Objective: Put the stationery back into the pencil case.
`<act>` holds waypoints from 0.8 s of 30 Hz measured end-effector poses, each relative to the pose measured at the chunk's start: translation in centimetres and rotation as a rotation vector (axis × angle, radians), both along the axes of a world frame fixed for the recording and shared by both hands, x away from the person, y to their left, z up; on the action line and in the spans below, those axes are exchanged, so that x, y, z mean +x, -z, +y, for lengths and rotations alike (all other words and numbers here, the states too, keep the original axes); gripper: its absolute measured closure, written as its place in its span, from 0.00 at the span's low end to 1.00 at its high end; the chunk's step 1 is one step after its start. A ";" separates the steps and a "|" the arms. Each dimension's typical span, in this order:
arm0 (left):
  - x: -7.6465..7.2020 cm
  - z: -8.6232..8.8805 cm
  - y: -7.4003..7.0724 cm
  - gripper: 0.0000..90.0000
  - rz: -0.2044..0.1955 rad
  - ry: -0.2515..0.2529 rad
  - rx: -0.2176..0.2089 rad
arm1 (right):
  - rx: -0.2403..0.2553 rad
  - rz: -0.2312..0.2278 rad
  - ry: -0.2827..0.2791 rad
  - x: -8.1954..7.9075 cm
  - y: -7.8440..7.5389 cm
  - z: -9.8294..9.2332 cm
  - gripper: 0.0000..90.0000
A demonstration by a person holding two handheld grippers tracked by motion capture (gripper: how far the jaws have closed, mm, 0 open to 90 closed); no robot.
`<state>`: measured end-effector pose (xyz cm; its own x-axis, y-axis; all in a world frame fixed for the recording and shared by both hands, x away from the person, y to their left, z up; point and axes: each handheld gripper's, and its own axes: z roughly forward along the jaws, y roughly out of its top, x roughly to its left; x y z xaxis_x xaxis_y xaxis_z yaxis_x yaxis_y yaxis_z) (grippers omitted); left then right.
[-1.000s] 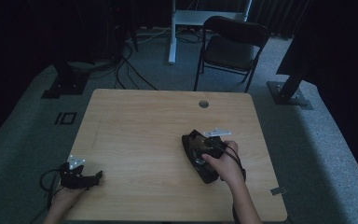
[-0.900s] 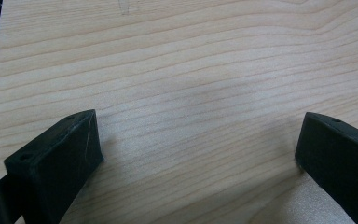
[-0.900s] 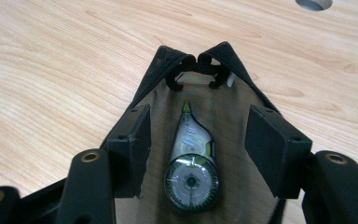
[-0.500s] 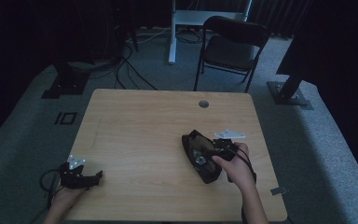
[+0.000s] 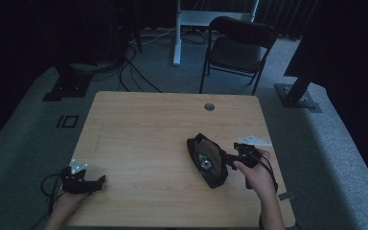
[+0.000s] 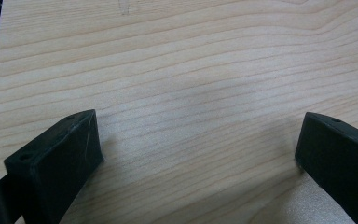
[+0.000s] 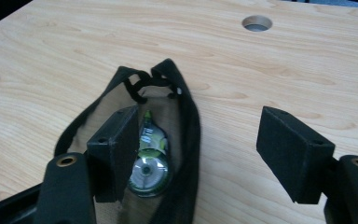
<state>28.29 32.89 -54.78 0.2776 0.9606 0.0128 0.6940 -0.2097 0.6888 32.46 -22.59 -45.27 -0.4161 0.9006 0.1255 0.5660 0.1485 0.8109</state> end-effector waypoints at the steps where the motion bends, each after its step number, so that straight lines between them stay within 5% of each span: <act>1: 0.0 0.0 0.0 0.00 0.000 0.000 0.000 | -0.003 -0.004 0.006 -0.1 0.1 -0.3 0.33; 11: 0.0 0.0 0.0 0.00 0.000 0.000 0.000 | -0.013 -0.018 0.054 -0.4 1.2 -2.8 0.26; 24: 0.0 0.0 0.0 0.00 -0.001 0.001 0.001 | -0.040 0.040 0.035 -1.2 4.9 -5.2 0.20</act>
